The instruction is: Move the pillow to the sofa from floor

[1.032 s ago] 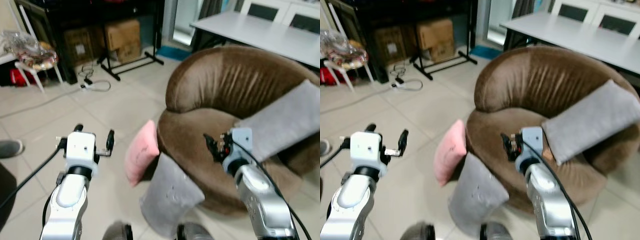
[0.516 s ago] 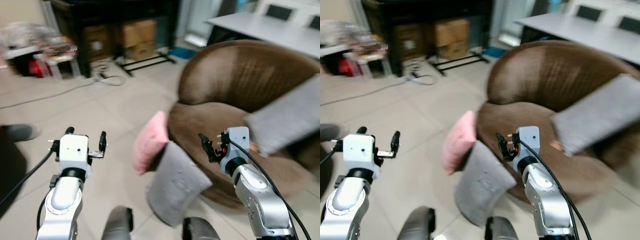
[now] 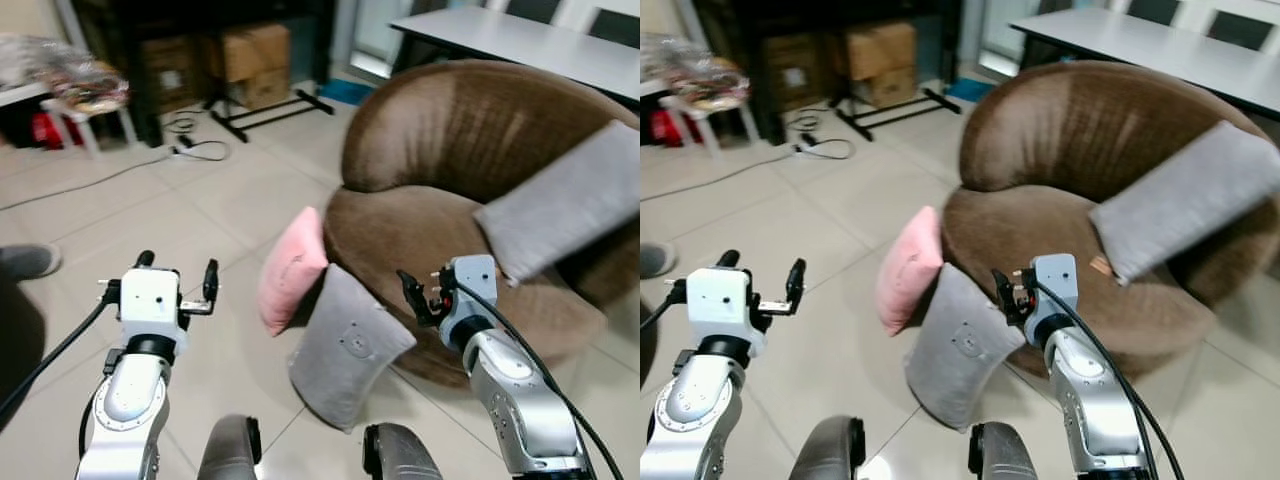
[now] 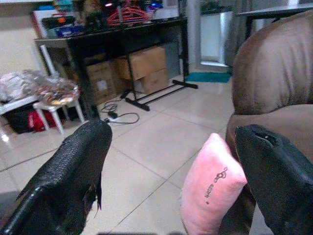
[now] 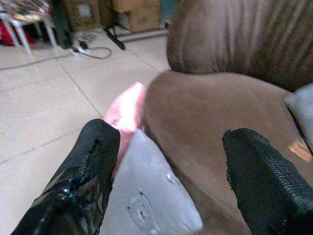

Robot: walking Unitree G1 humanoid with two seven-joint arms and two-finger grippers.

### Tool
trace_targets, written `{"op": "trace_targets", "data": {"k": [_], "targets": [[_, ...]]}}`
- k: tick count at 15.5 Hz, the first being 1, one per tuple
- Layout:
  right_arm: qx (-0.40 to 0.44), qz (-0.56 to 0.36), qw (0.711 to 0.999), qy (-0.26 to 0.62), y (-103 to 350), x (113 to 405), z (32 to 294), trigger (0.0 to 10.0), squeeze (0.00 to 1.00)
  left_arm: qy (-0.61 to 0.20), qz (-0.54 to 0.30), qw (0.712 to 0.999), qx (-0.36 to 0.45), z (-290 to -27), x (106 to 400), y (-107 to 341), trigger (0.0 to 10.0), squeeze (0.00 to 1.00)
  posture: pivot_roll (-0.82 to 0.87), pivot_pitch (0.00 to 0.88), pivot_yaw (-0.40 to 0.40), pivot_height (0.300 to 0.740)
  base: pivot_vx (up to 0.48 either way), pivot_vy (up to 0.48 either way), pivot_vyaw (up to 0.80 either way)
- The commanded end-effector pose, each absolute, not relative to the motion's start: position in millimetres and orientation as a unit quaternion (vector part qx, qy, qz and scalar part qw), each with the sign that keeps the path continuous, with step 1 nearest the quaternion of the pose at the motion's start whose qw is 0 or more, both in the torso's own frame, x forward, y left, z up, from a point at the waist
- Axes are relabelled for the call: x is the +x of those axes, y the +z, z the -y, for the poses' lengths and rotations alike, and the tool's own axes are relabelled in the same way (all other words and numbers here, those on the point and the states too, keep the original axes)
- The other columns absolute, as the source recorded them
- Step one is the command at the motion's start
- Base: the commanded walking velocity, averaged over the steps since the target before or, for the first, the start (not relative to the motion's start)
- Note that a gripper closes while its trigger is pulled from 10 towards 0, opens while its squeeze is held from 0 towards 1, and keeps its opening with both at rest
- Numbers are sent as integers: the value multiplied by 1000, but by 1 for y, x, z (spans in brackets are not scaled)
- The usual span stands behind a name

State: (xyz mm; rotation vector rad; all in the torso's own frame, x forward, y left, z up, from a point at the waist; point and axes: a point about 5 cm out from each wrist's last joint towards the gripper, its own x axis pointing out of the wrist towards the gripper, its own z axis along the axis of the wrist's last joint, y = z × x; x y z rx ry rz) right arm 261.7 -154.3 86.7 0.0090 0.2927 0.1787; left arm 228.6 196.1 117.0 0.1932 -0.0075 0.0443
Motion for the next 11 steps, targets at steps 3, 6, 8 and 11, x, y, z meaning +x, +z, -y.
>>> {"op": "trace_targets", "data": {"k": [3, 6, 8, 11], "targets": [[-5, -141, 987, 83, 87, 265, 158, 10000, 0, 15, 11, 995, 93, -194, 230, 120, 10000, 518, -82, 0, -55, 656, 275, 0, 0], [-5, -141, 987, 83, 87, 266, 159, 10000, 0, 15, 11, 996, 92, -194, 230, 120, 10000, 518, -82, 0, -55, 656, 276, 0, 0], [-4, -140, 987, 83, 87, 266, 159, 10000, 0, 14, 11, 996, 92, -194, 230, 120, 10000, 522, -82, 0, -56, 656, 274, 0, 0], [-10, -135, 987, 88, 87, 266, 159, 10000, 0, 14, 10, 996, 92, -194, 230, 119, 10000, 522, -80, 0, -58, 656, 274, 0, 0]]}}
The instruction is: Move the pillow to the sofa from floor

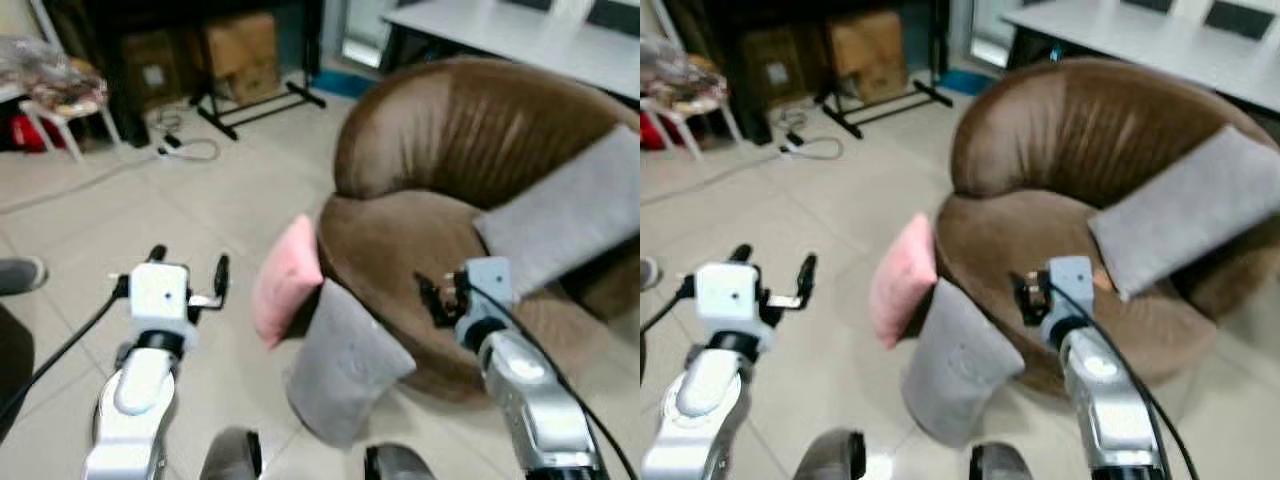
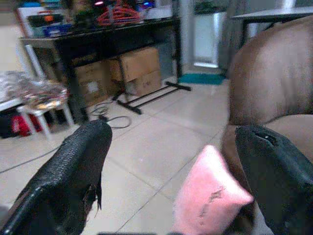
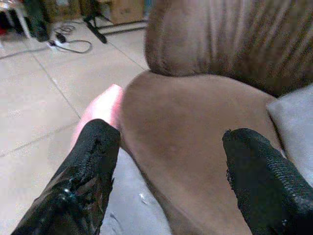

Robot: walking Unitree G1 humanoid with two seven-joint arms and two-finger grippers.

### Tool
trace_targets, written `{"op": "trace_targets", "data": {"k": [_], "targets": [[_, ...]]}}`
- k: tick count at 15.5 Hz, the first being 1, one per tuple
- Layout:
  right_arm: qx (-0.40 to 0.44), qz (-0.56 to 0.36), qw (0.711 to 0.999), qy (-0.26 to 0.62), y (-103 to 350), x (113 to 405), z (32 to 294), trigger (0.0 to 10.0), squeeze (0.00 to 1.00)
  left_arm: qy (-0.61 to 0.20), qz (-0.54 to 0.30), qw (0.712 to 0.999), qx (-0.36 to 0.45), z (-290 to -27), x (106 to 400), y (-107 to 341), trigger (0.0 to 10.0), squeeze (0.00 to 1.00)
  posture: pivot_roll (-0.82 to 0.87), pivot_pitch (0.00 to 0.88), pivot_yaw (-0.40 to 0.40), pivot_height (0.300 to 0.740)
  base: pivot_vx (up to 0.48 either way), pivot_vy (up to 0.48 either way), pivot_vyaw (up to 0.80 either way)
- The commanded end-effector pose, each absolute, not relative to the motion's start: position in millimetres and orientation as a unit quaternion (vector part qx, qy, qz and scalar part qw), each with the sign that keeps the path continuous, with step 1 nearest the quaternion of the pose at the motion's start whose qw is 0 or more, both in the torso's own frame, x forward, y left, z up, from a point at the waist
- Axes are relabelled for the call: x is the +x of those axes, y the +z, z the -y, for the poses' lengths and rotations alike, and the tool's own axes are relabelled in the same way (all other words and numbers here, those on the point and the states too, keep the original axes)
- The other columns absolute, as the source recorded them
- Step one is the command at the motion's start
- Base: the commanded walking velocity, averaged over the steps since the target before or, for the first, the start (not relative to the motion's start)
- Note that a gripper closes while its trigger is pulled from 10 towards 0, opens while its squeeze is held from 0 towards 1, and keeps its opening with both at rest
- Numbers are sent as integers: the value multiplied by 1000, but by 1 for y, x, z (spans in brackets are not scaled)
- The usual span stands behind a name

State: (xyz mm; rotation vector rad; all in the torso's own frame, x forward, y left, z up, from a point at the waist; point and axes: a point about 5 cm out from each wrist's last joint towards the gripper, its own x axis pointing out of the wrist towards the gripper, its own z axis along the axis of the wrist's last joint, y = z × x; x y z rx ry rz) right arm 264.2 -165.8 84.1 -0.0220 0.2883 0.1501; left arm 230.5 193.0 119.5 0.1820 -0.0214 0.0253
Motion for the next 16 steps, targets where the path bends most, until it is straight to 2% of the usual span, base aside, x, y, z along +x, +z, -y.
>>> {"op": "trace_targets", "data": {"k": [1, 4, 7, 12, 16], "targets": [[-19, -133, 987, 94, 87, 266, 160, 10000, 0, 13, 10, 996, 92, -194, 229, 119, 10000, 522, -81, 0, -58, 656, 277, 0, 0], [-31, -131, 986, 99, 88, 266, 164, 10000, 0, 13, 9, 996, 91, -193, 229, 119, 10000, 525, -81, 0, -61, 656, 274, 0, 0], [-33, -129, 986, 100, 88, 264, 166, 10000, 0, 13, 10, 996, 91, -193, 230, 119, 10000, 522, -78, 0, -62, 656, 277, 0, 769], [-21, -135, 987, 86, 87, 266, 160, 10000, 0, 13, 10, 995, 94, -194, 230, 119, 10000, 522, -76, 0, -57, 656, 276, 0, 0], [-6, -137, 987, 82, 89, 267, 158, 10000, 0, 17, 4, 994, 110, -195, 232, 117, 10000, 490, -75, 0, -56, 642, 0, 0, 0]]}}
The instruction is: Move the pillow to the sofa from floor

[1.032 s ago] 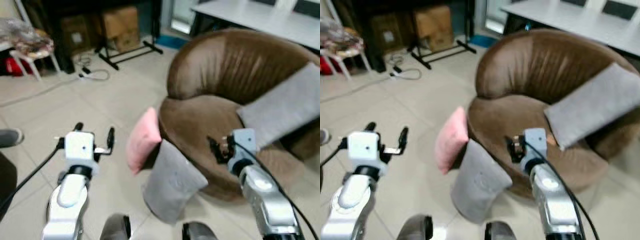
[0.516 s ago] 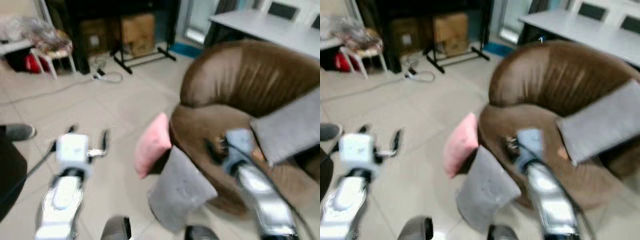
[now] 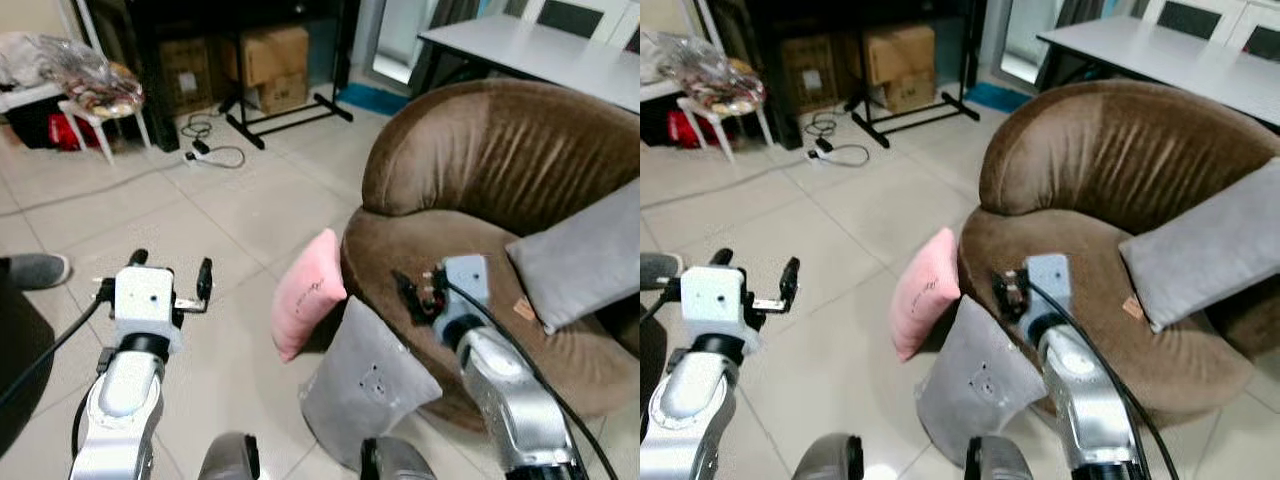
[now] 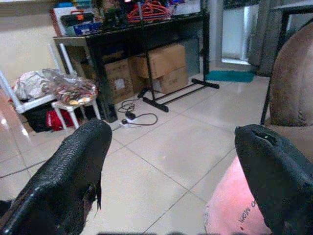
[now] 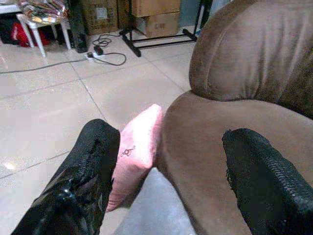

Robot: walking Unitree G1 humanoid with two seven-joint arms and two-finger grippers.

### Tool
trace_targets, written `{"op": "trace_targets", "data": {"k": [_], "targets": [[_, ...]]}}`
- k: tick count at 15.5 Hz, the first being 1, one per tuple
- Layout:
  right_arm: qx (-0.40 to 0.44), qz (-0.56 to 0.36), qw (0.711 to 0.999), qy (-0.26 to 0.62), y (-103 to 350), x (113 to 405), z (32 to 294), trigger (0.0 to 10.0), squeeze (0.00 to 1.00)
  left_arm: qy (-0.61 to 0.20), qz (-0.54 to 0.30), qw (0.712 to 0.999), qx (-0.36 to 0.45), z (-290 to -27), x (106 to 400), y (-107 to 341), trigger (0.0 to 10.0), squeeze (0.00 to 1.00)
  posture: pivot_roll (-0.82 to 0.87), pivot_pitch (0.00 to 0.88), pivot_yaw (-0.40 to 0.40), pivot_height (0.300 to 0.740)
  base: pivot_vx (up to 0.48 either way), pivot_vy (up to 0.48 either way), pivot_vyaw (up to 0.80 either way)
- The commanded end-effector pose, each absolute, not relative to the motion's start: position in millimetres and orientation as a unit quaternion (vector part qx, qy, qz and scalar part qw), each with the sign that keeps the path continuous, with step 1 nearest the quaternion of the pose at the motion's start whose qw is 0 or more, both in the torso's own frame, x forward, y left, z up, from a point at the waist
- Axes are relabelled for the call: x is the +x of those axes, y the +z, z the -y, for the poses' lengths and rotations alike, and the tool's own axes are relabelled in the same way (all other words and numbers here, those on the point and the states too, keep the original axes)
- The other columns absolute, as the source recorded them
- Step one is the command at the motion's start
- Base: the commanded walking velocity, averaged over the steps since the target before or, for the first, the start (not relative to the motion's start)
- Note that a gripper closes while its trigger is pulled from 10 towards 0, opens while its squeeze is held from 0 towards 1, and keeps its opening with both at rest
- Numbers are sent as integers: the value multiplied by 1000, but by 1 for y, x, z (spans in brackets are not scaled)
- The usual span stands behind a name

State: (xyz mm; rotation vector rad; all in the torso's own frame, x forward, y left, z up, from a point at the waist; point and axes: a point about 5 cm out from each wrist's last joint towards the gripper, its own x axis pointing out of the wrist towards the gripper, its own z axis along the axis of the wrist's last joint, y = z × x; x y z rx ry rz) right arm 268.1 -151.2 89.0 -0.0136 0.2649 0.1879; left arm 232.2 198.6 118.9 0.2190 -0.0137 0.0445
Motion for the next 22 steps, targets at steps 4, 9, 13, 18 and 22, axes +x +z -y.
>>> {"op": "trace_targets", "data": {"k": [4, 9, 13, 18, 22], "targets": [[-5, -135, 987, 83, 91, 267, 159, 10000, 0, 14, 2, 993, 120, -196, 232, 116, 10000, 490, -72, 0, -58, 592, 0, 0, 0], [-4, -140, 987, 85, 87, 267, 160, 10000, 0, 17, 1, 993, 120, -196, 232, 116, 10000, 490, -76, 0, -59, 542, 0, 0, 0], [-4, -139, 987, 87, 88, 268, 160, 10000, 0, 24, -1, 993, 113, -196, 231, 116, 10000, 482, -75, 0, -63, 498, 0, 0, 0], [-9, -139, 986, 94, 88, 268, 158, 10000, 0, 22, 5, 994, 107, -197, 230, 116, 10000, 510, -77, 0, -65, 498, 49, 0, 0], [-22, -138, 984, 108, 89, 268, 155, 10000, 0, 21, 6, 994, 104, -196, 230, 116, 10000, 514, -78, 0, -68, 498, 296, 0, 400]]}}
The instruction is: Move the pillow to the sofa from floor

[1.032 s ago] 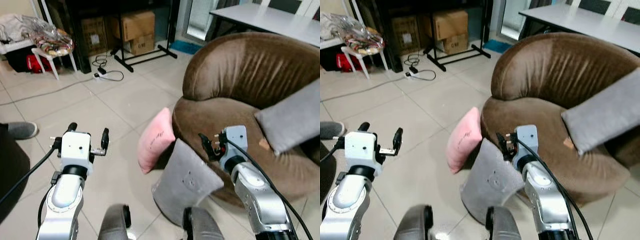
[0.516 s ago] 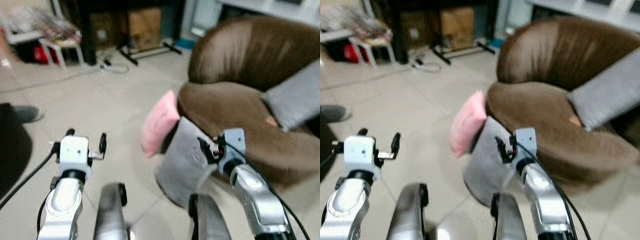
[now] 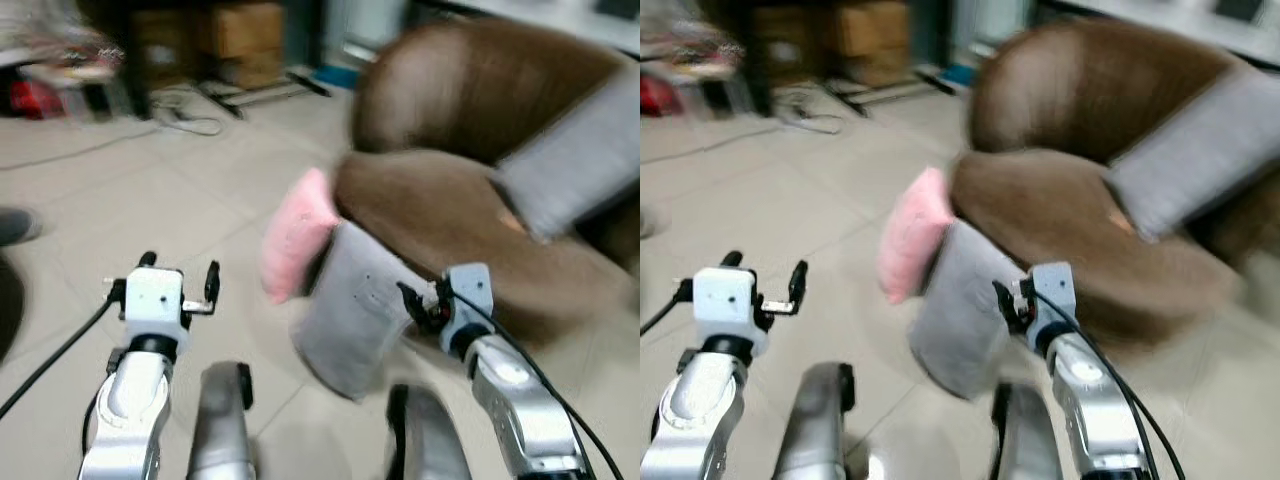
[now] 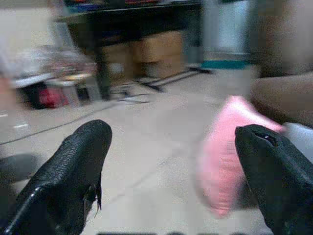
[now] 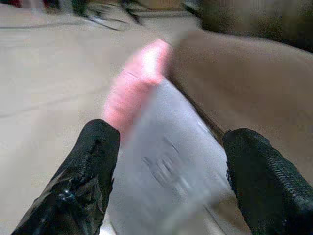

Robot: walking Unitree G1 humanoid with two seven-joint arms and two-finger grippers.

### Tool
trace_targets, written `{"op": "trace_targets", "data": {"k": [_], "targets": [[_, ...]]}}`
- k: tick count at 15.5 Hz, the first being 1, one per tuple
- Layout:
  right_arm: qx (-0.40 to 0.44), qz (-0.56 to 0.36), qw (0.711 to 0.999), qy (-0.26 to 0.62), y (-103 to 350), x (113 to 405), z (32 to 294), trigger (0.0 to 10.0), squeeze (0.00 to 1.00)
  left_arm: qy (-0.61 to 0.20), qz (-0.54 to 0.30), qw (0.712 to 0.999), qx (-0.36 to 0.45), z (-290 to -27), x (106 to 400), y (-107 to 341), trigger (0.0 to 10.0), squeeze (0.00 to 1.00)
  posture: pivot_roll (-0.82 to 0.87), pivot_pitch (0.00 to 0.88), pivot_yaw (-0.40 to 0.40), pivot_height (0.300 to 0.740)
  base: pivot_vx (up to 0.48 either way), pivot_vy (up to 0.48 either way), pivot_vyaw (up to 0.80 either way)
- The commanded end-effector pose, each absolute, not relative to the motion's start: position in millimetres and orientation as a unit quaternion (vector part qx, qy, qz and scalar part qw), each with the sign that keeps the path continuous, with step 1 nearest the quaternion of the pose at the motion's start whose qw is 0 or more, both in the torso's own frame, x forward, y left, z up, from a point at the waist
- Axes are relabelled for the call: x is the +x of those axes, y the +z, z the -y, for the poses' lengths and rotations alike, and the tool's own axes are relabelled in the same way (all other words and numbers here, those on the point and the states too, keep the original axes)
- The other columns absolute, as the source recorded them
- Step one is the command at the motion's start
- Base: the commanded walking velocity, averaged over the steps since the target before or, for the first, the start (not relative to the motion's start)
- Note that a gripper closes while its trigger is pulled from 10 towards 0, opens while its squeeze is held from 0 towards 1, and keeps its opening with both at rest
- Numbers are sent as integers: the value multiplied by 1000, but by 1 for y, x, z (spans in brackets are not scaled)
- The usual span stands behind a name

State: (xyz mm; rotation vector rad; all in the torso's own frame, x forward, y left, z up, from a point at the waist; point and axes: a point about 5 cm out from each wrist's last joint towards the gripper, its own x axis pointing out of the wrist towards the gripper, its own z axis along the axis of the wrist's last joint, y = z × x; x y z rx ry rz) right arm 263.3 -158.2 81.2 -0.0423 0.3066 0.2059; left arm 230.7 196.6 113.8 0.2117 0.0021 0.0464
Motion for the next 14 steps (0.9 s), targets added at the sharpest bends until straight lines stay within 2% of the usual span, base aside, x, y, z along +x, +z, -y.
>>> {"op": "trace_targets", "data": {"k": [1, 2, 14], "targets": [[-21, -138, 985, 106, 89, 268, 156, 10000, 0, 21, 6, 994, 104, -196, 230, 116, 10000, 514, -77, 0, -69, 498, 307, 0, 800], [-21, -138, 985, 106, 90, 268, 157, 10000, 0, 21, 6, 994, 103, -197, 230, 116, 10000, 514, -77, 0, -69, 498, 307, 0, 800], [-16, -142, 986, 88, 89, 268, 160, 10000, 0, 17, 4, 994, 103, -198, 230, 116, 10000, 518, -79, 0, -67, 498, 306, 0, 0]]}}
